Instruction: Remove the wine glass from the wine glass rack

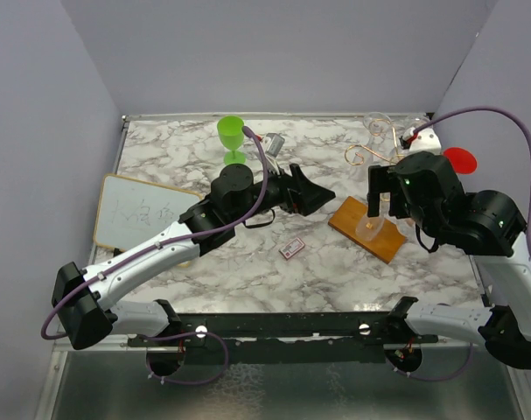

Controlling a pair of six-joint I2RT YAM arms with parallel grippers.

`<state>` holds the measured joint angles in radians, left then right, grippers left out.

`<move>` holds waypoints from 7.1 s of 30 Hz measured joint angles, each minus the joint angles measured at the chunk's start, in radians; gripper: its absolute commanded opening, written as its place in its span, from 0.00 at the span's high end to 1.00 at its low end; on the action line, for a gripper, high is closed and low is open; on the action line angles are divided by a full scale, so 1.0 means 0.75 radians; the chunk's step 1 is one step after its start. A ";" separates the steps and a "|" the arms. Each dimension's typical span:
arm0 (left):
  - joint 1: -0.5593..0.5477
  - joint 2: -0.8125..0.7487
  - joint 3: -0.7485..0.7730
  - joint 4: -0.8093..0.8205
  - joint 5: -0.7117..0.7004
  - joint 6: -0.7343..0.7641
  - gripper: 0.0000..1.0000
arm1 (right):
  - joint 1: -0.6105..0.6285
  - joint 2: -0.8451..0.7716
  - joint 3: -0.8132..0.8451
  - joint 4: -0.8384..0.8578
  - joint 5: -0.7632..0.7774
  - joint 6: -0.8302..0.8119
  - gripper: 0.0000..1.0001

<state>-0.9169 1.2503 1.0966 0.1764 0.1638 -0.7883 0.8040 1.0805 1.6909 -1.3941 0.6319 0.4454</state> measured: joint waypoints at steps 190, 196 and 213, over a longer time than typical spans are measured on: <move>0.000 -0.340 -0.371 0.027 -0.115 -0.110 0.06 | 0.000 -0.245 -0.131 0.273 -0.404 0.121 0.61; 0.000 -0.578 -0.516 0.033 -0.175 -0.171 0.05 | 0.000 -0.218 -0.135 0.376 -0.463 0.202 0.63; 0.000 -0.727 -0.628 0.082 -0.129 -0.367 0.06 | 0.000 -0.224 -0.136 0.649 -0.477 0.347 0.65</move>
<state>-0.9169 0.7048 0.6258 0.2382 0.0673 -1.0634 0.8040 0.9127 1.5887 -0.9073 0.2741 0.7055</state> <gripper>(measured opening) 0.946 0.690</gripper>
